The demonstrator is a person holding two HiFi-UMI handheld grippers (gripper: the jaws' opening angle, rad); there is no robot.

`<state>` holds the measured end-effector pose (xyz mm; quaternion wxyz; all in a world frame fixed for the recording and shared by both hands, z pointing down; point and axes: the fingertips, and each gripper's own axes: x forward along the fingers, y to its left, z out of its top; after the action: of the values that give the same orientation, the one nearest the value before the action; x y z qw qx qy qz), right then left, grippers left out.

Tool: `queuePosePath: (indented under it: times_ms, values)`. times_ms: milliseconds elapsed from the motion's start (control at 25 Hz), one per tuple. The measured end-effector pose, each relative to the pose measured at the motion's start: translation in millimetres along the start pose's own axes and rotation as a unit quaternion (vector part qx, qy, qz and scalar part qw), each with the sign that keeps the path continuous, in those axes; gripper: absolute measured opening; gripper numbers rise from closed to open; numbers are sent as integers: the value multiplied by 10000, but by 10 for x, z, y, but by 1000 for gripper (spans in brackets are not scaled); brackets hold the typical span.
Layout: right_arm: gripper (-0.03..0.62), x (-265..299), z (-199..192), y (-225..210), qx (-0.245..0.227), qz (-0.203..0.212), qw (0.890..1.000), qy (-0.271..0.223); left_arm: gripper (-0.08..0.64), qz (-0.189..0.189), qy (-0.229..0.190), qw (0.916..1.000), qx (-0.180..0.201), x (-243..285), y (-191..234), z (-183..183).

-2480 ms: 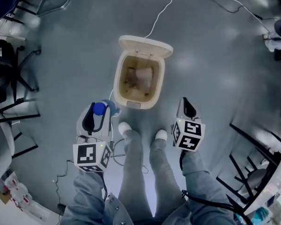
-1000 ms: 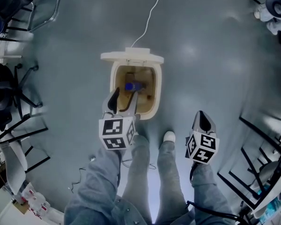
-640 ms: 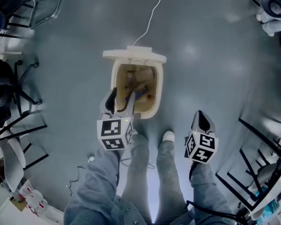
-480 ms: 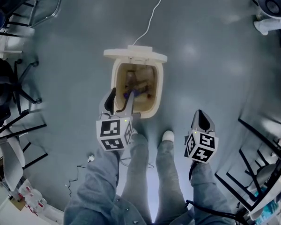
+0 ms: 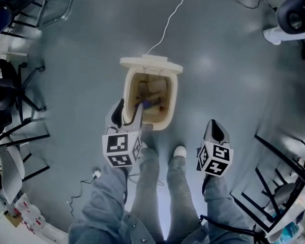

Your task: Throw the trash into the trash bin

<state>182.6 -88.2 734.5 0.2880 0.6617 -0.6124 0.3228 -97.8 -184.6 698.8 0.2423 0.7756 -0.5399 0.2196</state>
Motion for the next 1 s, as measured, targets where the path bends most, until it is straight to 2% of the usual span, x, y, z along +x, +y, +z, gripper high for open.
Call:
queuePosePath:
  times_ms: [120, 320, 560, 840, 1000]
  values:
    - [3, -113, 199, 89, -22, 129, 9998, -117, 216, 69, -91, 9999, -56, -183, 26, 171]
    - [3, -458, 677, 249, -121, 434, 9980, -446, 156, 22, -168, 9989, -430, -619, -95, 515]
    - [3, -1199, 1187, 505, -205, 766, 9937, -786, 10, 140, -473, 9980, -391, -1463, -249, 999]
    - [3, -2142, 1797, 587, -381, 973, 9858, -1315, 9, 220, -1151, 9930, -174, -2506, -379, 1752]
    - [3, -2690, 2142, 570, -403, 1112, 9797, -1617, 9, 456, -1454, 9883, -13, -3055, -432, 2101]
